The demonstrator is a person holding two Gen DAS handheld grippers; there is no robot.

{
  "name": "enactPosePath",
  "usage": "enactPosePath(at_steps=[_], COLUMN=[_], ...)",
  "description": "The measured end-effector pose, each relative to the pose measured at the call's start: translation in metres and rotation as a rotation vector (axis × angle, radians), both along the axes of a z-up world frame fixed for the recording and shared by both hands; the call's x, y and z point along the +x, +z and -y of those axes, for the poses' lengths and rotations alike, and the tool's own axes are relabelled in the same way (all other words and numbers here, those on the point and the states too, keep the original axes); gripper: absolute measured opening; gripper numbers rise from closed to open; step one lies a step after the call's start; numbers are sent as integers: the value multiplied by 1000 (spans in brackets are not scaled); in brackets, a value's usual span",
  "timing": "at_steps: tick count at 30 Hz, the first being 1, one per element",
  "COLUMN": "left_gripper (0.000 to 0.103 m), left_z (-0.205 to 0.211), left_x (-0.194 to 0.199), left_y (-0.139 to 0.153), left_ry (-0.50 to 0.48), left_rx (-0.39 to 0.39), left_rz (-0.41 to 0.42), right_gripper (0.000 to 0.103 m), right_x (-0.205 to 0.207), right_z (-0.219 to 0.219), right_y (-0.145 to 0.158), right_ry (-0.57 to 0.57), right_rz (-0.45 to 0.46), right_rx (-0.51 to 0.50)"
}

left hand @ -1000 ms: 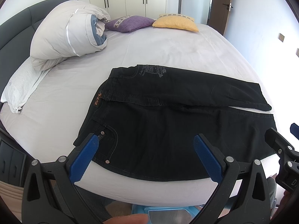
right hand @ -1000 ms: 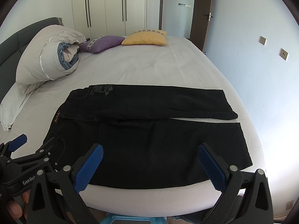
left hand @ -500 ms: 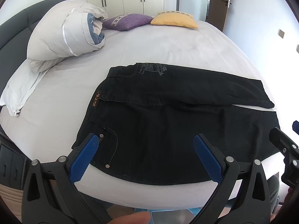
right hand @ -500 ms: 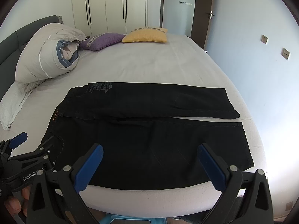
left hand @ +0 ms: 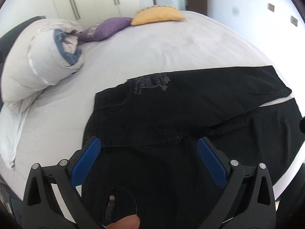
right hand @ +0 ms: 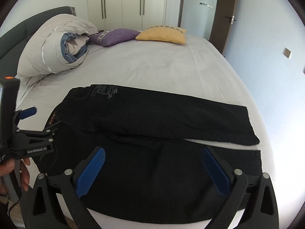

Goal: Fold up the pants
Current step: 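Grasp the jeans waistband with the left tool while the right tool grasps the waistband beside it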

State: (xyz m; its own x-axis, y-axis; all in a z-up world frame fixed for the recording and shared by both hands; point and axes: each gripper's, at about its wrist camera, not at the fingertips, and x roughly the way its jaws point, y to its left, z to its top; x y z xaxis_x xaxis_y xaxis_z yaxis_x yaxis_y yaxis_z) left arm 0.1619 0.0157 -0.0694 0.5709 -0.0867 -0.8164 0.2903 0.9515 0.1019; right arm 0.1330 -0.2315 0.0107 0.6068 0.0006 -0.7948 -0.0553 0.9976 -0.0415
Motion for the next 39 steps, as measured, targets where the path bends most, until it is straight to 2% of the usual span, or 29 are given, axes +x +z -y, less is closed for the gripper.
enactPosePath(at_steps=[2, 5, 8, 12, 15, 17, 20, 22, 24, 26, 28, 32, 33, 35, 36, 37, 38, 39], left_gripper=[103, 103, 103, 103, 103, 103, 103, 103, 103, 103, 103, 103, 101, 89, 77, 61, 53, 33], left_z=[-5, -11, -16, -23, -22, -17, -3, 2, 5, 9, 17, 16, 17, 23, 26, 29, 33, 38], left_x=[37, 88, 141, 201, 241, 264, 292, 309, 324, 333, 332, 352, 354, 355, 354, 355, 356, 354], left_y=[-18, -37, -58, -72, -77, -80, -88, -97, -108, -122, -133, -151, -154, -157, -156, -156, -156, -155], left_ry=[-29, -103, -128, -145, -167, -216, -294, -348, -380, -429, -450, -432, -438, -465, -481, -498, -511, -526], left_rx=[17, 29, 53, 8, 0, 14, 83, 81, 118, 124, 151, 105, 108, 114, 112, 105, 104, 108], left_rz=[-89, -110, -146, -172, -181, -180, -170, -197, -219, -275, -288, -350, -348, -348, -354, -364, -365, -362], right_gripper=[103, 103, 103, 96, 84, 75, 72, 70, 69, 69, 68, 65, 65, 61, 59, 58, 56, 54], right_x=[23, 62, 105, 167, 202, 222, 247, 259, 268, 274, 277, 280, 280, 280, 281, 280, 280, 281], right_z=[0, 5, 10, 28, 42, 45, 49, 48, 50, 50, 47, 43, 43, 43, 43, 44, 44, 43], right_y=[-5, -14, -21, -36, -53, -66, -88, -100, -110, -119, -125, -133, -135, -140, -141, -141, -141, -141], right_ry=[129, 350, 485, 513, 521, 541, 575, 596, 615, 633, 659, 675, 675, 678, 677, 673, 670, 667], right_rz=[10, 4, -5, -52, -80, -106, -160, -191, -228, -246, -258, -280, -285, -303, -308, -308, -307, -305], right_rx=[42, 101, 111, 185, 221, 206, 168, 159, 187, 179, 165, 164, 157, 152, 151, 149, 148, 147])
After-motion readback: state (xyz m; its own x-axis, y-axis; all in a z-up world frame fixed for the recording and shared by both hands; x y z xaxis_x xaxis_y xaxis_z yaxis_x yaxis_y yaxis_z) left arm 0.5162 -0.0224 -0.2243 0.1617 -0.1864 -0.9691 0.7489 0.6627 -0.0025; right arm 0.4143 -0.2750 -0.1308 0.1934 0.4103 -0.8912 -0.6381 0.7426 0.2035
